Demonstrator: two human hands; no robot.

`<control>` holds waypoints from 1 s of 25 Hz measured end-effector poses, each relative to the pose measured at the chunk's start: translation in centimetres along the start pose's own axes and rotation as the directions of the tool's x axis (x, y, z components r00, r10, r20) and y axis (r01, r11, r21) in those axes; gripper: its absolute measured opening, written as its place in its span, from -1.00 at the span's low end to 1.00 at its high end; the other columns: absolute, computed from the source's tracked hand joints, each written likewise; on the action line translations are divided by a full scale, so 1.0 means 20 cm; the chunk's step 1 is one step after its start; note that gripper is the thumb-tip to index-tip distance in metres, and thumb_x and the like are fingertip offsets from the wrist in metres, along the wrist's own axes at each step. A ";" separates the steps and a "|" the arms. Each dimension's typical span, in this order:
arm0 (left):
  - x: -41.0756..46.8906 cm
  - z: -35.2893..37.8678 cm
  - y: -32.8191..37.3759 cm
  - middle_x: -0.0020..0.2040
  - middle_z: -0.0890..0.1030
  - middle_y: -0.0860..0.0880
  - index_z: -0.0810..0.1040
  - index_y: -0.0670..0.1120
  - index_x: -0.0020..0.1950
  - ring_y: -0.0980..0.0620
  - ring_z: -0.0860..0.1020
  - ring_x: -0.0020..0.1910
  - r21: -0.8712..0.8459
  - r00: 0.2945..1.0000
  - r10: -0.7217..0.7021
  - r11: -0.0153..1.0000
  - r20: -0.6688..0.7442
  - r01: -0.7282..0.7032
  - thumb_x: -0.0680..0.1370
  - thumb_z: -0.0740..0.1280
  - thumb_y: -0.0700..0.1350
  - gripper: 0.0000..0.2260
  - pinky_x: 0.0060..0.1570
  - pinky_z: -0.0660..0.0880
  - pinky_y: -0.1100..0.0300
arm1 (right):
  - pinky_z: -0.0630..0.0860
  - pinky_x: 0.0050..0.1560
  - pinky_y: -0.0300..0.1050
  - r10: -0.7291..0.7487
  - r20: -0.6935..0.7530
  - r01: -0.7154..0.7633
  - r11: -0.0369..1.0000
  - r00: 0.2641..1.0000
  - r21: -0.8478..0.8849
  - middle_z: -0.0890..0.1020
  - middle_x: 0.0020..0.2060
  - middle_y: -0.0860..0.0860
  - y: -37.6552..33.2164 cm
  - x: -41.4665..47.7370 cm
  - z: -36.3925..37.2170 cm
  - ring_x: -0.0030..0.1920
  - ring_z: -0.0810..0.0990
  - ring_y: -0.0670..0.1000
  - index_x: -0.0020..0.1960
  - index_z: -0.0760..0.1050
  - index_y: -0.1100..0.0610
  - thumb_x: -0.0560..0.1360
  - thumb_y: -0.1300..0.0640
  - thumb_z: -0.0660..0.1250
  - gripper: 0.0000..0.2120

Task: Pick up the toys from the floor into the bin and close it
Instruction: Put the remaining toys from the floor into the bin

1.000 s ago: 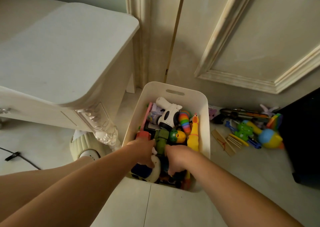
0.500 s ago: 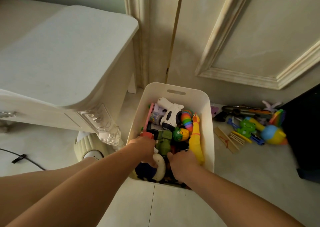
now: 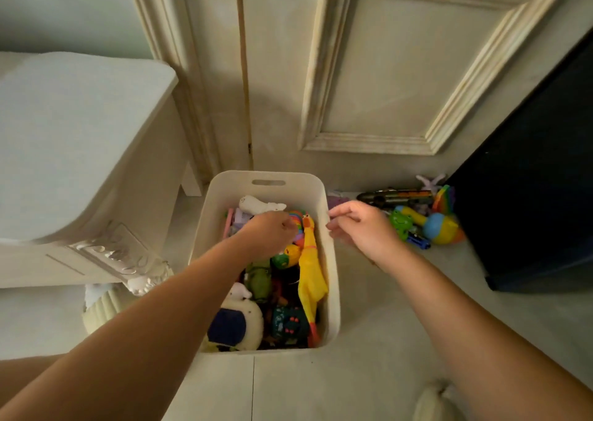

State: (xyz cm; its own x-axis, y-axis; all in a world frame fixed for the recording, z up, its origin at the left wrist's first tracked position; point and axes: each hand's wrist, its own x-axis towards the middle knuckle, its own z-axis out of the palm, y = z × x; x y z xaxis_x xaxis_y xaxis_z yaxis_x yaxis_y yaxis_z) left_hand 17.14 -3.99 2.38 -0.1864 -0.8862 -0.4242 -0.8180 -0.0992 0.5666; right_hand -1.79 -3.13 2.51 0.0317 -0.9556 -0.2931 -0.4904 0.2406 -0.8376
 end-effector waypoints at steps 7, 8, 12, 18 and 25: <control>0.20 0.31 0.40 0.15 0.60 0.00 0.53 0.03 0.26 0.06 0.56 -0.01 -0.340 0.989 0.143 0.932 0.027 -0.125 0.59 0.22 -0.13 -0.74 0.03 0.51 0.21 | 0.38 -0.47 -0.26 0.451 -0.394 -0.282 0.865 0.801 0.415 0.53 -0.33 0.06 0.64 0.19 -0.46 -0.44 0.47 -0.06 -0.07 0.54 0.16 0.48 0.31 0.21 -0.84; 0.24 0.38 0.43 0.23 0.56 0.00 0.50 0.02 0.31 0.03 0.56 0.08 -0.336 0.989 0.136 0.936 0.058 -0.109 0.59 0.23 -0.15 -0.70 0.07 0.48 0.23 | 0.38 -0.38 -0.22 0.470 -0.390 -0.346 0.871 0.791 0.348 0.54 -0.30 0.06 0.77 0.22 -0.46 -0.39 0.48 -0.04 -0.03 0.57 0.17 0.45 0.27 0.26 -0.84; 0.47 0.56 0.50 0.41 0.41 -0.05 0.38 0.00 0.43 -0.05 0.49 0.27 -0.228 0.987 0.074 0.973 0.141 -0.040 0.58 0.22 -0.19 -0.60 0.13 0.47 0.20 | 0.49 0.05 -0.06 0.354 -0.315 -0.420 0.891 0.881 -0.174 0.60 0.11 0.14 1.08 0.33 -0.37 0.08 0.58 0.13 0.25 0.53 0.12 0.42 0.22 0.40 -0.60; 0.78 0.62 0.54 0.41 0.38 -0.06 0.29 0.03 0.49 0.05 0.50 0.03 -0.272 0.989 -0.056 0.958 0.138 0.092 0.59 0.22 -0.17 -0.54 -0.16 0.46 0.29 | 0.04 0.50 0.16 0.221 -0.198 -0.296 0.658 0.955 -0.692 0.01 0.56 0.13 1.20 0.61 -0.23 0.54 0.01 0.21 0.55 0.02 -0.09 0.49 -0.15 0.30 -0.26; 0.84 0.68 0.52 0.18 0.49 -0.04 0.18 -0.02 0.53 0.16 0.45 -0.27 -0.428 0.952 -0.209 0.856 0.225 0.289 0.59 0.20 -0.23 -0.49 -0.47 0.42 0.41 | 0.42 0.19 0.04 0.176 -0.419 -0.413 0.696 0.891 -0.587 0.27 0.35 0.15 1.27 0.67 -0.10 0.22 0.39 0.23 0.37 0.40 0.00 0.46 0.12 0.35 -0.52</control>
State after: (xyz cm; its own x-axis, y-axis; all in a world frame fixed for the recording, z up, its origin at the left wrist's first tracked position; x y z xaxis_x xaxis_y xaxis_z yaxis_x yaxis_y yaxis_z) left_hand -1.86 -13.82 -8.40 -0.1284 -0.7210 -0.6809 -0.5218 -0.5348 0.6646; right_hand -15.63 -10.14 -21.70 -0.4225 -0.8804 -0.2155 -0.8658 0.4623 -0.1913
